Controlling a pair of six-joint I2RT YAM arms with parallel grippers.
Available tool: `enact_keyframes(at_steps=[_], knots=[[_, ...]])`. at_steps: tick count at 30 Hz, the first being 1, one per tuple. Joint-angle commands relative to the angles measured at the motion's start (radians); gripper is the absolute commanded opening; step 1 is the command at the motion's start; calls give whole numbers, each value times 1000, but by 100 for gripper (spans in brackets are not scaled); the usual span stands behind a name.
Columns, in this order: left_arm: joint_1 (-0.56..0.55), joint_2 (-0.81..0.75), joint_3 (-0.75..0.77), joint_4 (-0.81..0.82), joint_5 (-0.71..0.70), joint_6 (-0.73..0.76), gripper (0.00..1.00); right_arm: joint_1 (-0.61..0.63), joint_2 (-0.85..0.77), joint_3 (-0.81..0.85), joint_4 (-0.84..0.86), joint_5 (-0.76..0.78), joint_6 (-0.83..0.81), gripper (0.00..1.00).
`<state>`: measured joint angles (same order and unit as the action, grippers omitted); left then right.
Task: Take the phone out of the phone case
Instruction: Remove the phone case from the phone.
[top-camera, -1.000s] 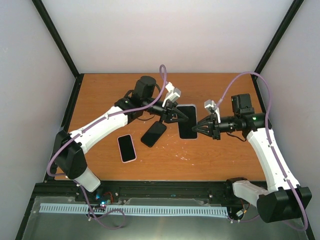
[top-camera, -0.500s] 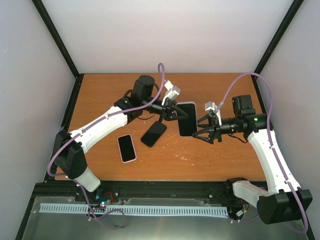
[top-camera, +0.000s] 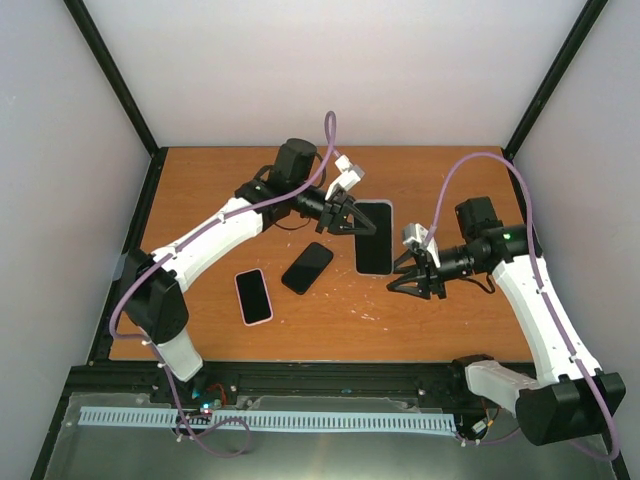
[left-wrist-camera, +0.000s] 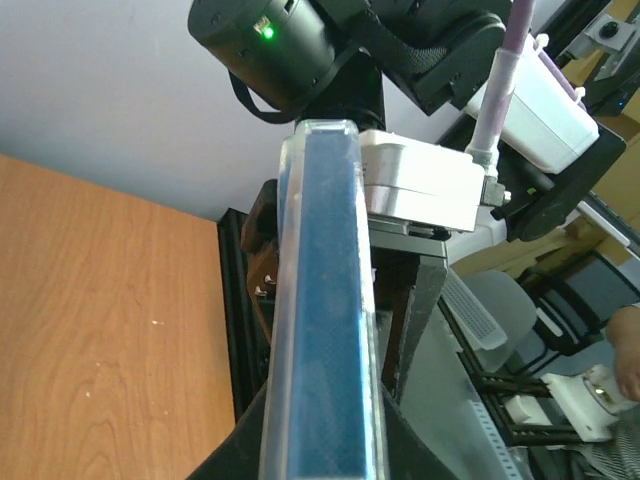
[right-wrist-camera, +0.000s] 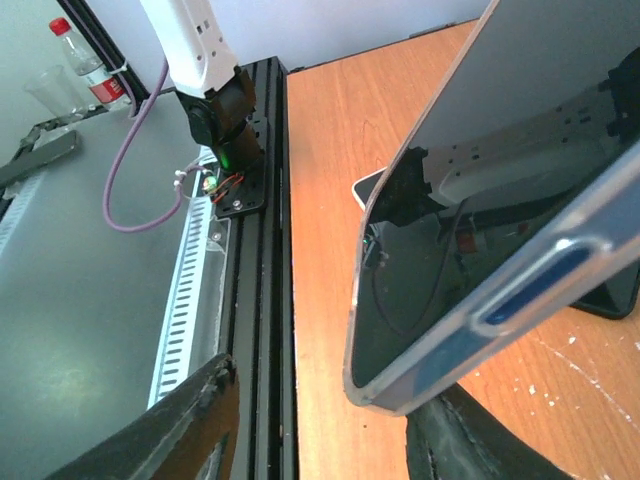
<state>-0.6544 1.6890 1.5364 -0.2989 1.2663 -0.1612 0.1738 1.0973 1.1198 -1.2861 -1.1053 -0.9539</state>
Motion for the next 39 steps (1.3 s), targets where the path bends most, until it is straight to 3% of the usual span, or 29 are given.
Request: enact_keyframes(at_steps=[1,14,20,28,35,39], knots=[[9,-3,46,-11,82,11,0,14,29,49,-73,-29,-91,43],[9,6,55,-16,171,-12,0,38,43,68,-40,-34,-79,31],[9,1,49,-25,165,-16,0,63,61,88,-24,-48,-57,33],[8,9,65,-42,205,-24,0,158,47,101,-21,27,-74,25],[9,28,73,-51,255,-80,0,204,32,131,-9,83,-124,17],[6,28,37,30,303,-185,0,208,43,162,0,65,-174,14]])
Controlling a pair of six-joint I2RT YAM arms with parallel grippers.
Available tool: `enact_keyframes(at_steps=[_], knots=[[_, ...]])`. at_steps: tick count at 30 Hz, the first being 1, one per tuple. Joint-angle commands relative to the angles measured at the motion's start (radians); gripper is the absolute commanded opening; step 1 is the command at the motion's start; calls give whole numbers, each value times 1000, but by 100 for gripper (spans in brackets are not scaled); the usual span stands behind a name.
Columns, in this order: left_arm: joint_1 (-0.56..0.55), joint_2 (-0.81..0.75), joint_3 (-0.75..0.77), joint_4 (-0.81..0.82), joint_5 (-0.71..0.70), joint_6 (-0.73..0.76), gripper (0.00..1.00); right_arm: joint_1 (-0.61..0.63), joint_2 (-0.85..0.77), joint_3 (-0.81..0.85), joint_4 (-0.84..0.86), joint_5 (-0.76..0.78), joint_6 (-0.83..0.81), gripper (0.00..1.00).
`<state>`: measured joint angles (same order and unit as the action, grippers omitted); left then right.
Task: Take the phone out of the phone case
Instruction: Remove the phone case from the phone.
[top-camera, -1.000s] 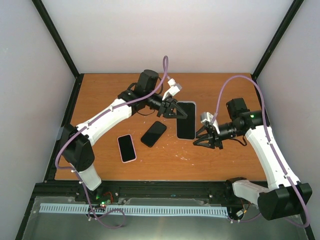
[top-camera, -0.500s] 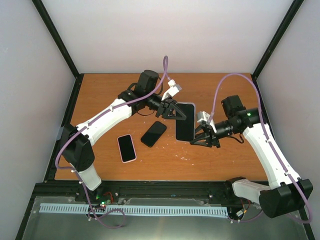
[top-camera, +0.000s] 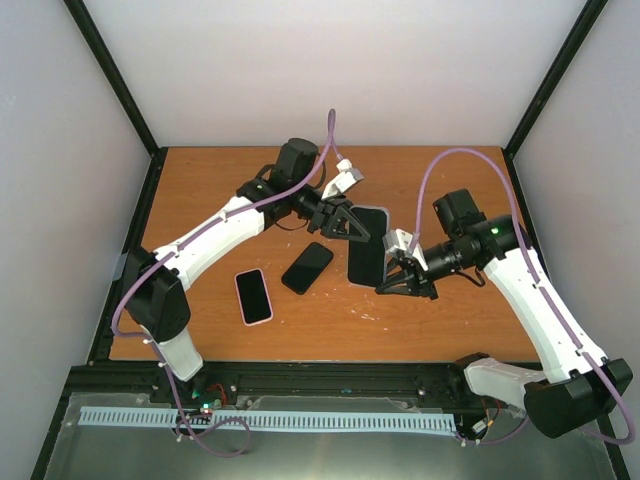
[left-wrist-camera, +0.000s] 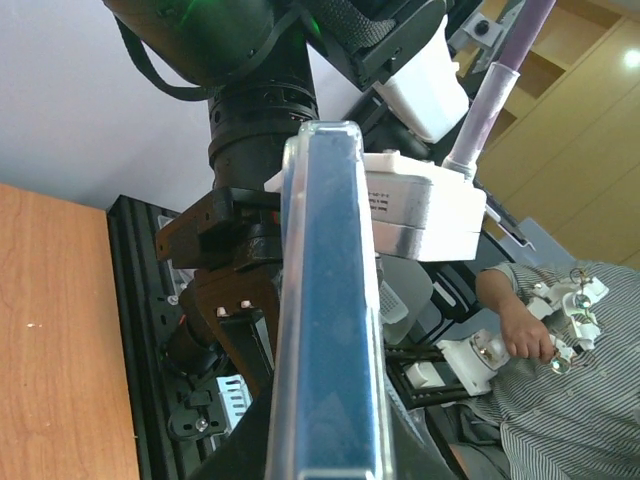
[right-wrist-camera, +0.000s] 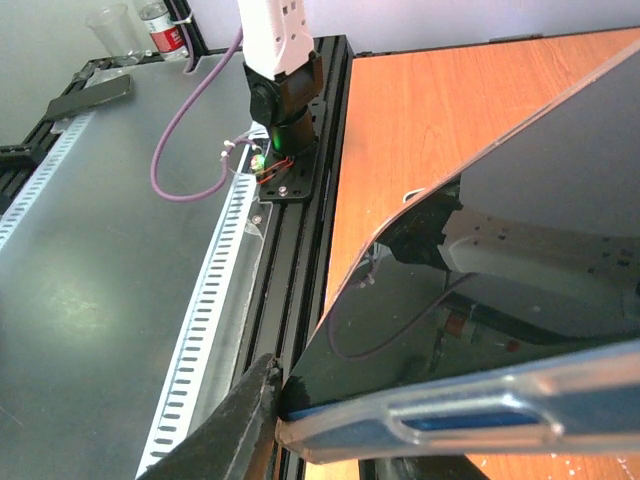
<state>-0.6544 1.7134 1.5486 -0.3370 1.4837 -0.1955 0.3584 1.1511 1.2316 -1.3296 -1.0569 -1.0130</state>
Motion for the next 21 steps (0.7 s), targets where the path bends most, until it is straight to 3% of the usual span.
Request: enact_keyframes(at_steps=[1,8,21], knots=[[5,2,20,90,95,-177,0,28,-7,59,53,17,-118,13],[-5,15,40,129,193,-263,0,49,10,102,70,46,-154,12],[-16,38,39,114,216,-285,0,95,8,147,50,146,-230,16]])
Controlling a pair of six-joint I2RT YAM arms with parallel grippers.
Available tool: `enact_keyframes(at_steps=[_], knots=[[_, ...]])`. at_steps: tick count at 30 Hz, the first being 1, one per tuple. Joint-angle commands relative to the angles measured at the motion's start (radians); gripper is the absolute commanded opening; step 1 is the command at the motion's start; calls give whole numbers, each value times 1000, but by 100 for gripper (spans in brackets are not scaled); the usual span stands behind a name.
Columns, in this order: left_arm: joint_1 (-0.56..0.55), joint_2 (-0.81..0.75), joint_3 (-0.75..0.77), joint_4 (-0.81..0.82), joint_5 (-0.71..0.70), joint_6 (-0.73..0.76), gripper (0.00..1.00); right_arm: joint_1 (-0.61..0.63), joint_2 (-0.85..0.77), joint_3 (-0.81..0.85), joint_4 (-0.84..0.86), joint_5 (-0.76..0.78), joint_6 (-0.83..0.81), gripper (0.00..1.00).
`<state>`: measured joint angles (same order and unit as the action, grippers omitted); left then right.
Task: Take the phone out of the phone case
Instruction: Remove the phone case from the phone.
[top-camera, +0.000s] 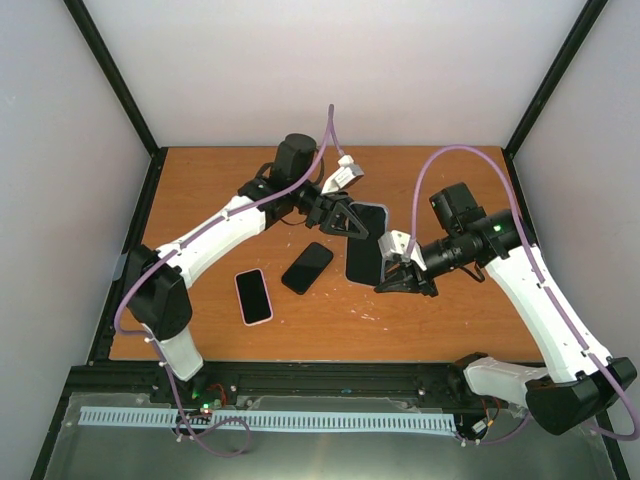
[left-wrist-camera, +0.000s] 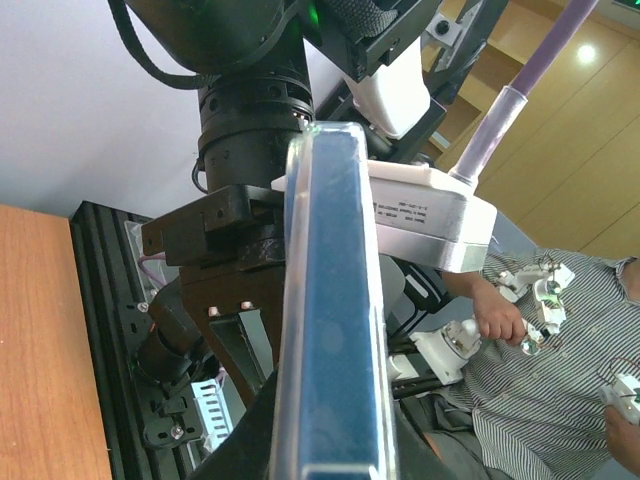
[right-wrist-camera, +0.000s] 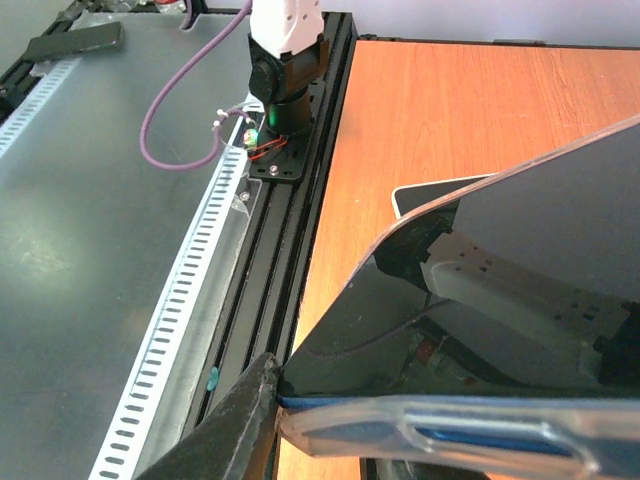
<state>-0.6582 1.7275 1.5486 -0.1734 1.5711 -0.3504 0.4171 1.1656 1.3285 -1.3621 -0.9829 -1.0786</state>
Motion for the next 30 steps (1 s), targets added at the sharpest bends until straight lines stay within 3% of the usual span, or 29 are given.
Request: enact_keyframes(at_steps=[1,11,14,20,30], knots=[[-12,24,38,-51,130,-133,0,38,-2,55,81,82,-175,16],[-14,-9,-7,-6,151,-170,0,54,56,142,70,149,-233,18],[-14,-12,-16,-7,154,-167,0,54,62,149,87,166,-222,14],[-15,-24,-21,-24,162,-144,0,41,80,123,219,164,-40,7],[-28,-47,-54,-28,173,-119,0,-79,77,28,529,70,239,10]])
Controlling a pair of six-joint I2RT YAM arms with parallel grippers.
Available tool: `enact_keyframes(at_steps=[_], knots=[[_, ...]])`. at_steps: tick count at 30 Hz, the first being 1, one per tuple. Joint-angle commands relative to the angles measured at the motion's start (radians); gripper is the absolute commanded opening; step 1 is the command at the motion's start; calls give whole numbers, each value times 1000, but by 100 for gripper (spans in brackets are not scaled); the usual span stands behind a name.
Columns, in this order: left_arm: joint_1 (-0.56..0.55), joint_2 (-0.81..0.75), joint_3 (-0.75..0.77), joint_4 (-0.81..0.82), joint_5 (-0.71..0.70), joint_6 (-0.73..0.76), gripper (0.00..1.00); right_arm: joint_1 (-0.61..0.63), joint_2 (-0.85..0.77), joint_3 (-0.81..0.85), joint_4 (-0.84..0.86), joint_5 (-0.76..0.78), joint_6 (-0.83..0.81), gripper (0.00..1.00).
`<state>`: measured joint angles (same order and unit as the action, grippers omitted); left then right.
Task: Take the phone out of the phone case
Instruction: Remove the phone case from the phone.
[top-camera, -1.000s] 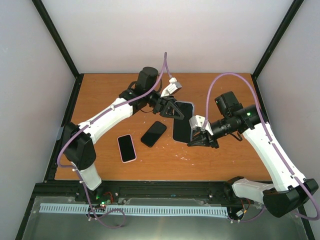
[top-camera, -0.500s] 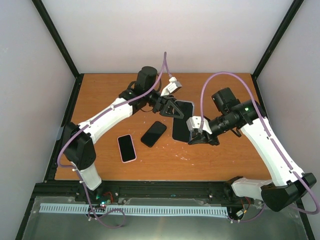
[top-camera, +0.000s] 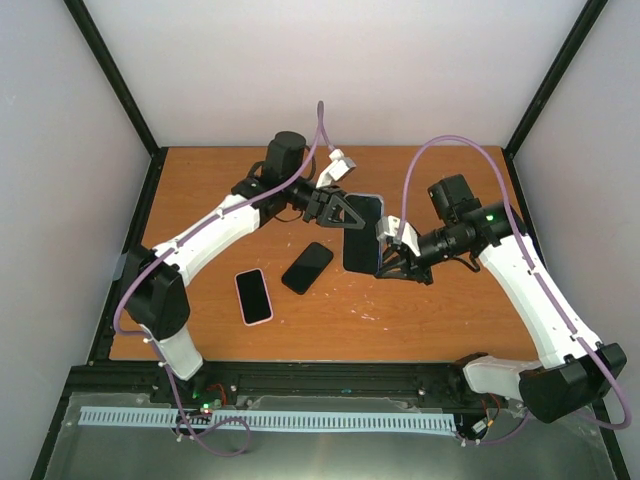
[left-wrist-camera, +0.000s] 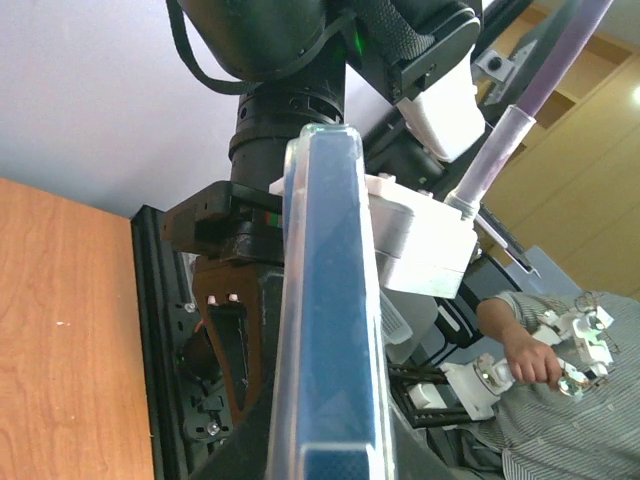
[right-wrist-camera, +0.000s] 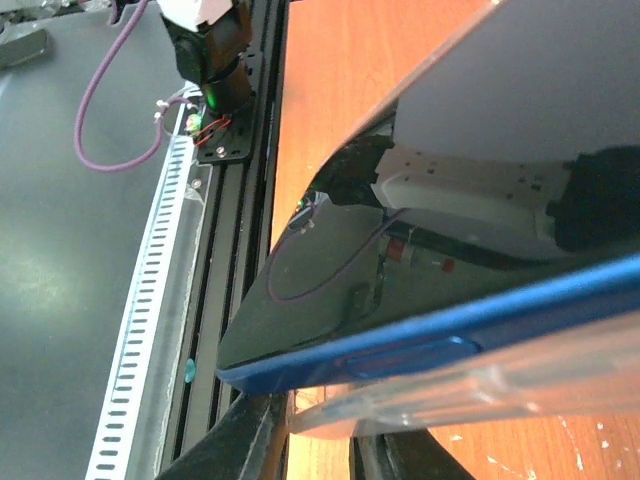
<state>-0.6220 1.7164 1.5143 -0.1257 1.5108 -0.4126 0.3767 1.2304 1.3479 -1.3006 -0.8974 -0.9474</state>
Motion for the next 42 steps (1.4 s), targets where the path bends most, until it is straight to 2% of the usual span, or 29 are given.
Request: enact_keyframes(at_steps=[1,5,10,14,23,26,28,32,35,37,40,42], knots=[[-66,-37,-20,-76,232,-57,0,-39,17,8,488,-13,122,10],[-76,-47,-33,-81,226,-48,0,-52,46,33,546,-25,206,16],[-77,-60,-47,-138,192,18,1,-87,50,64,621,-87,403,27],[-77,-53,-42,-172,163,45,0,-117,40,55,687,-153,549,29],[-77,-25,-51,-247,112,124,0,-122,33,36,769,-242,713,33],[-77,-21,-64,-250,95,137,0,-122,32,13,797,-281,759,32],[-77,-17,-69,-262,70,159,0,-122,30,-16,837,-308,801,26],[-57,-13,-67,-212,-47,150,0,-122,31,-92,896,-298,882,5],[-21,-16,-91,-92,-159,71,0,-130,25,-146,838,-258,842,3],[-2,-19,-96,-16,-226,28,11,-137,14,-192,830,-219,839,3],[15,-26,-73,0,-370,21,40,-181,-10,-258,856,-119,889,3],[18,-47,-69,-3,-532,22,55,-206,-39,-301,881,-64,926,3]])
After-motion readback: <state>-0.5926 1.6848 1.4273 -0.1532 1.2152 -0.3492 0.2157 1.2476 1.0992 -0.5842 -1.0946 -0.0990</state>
